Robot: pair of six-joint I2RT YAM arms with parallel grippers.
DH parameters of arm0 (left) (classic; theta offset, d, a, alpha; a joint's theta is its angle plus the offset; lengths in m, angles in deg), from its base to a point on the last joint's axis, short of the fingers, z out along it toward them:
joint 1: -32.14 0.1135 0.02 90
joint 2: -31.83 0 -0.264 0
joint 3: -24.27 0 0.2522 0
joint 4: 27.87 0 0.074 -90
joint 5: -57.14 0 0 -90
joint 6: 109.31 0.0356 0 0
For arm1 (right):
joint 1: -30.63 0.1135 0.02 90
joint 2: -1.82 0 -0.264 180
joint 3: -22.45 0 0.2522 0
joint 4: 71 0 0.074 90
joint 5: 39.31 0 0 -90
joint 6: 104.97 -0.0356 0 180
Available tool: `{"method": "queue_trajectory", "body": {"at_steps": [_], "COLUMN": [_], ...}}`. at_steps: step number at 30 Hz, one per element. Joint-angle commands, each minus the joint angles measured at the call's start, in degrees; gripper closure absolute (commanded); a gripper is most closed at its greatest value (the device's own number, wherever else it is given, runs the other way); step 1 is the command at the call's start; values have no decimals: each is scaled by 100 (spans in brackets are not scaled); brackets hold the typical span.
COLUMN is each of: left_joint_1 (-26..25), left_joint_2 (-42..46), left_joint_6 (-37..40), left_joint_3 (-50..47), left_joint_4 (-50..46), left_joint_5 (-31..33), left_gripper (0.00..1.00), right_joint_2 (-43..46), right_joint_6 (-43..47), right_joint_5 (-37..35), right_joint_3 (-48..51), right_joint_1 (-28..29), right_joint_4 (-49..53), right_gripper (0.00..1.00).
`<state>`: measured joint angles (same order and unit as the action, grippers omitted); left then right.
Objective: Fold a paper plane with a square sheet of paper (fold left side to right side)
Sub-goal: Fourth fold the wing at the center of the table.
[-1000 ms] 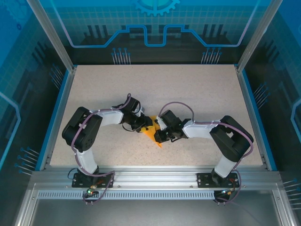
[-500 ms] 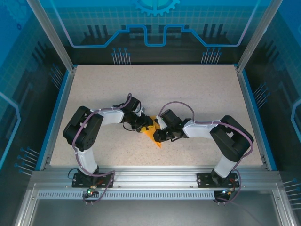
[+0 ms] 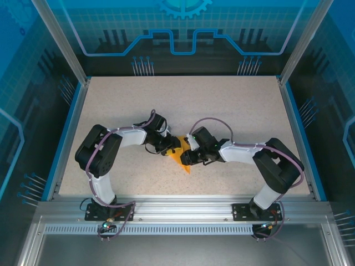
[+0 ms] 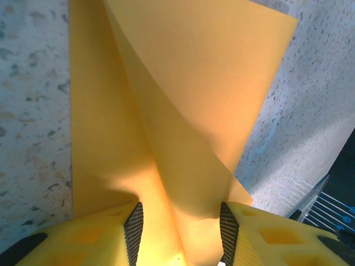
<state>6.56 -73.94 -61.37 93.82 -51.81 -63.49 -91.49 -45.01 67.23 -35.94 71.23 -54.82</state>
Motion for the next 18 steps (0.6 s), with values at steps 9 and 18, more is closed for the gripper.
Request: {"method": "queue_trajectory", "body": {"at_steps": [9, 18], "left_joint_1": [-33, -33], "left_joint_2": [-207, -198], "left_joint_6": [58, 67], "left_joint_3": [37, 42], "left_joint_4": [-275, -283], "left_joint_5": [302, 303], "left_gripper": [54, 55], "right_joint_2": [219, -303], "right_joint_6": [-399, -630], "right_joint_5": [525, 719], "right_joint_3": [132, -66], "right_joint_1": [-518, -505], "right_joint_4": [-364, -646], "right_gripper": [63, 64]}}
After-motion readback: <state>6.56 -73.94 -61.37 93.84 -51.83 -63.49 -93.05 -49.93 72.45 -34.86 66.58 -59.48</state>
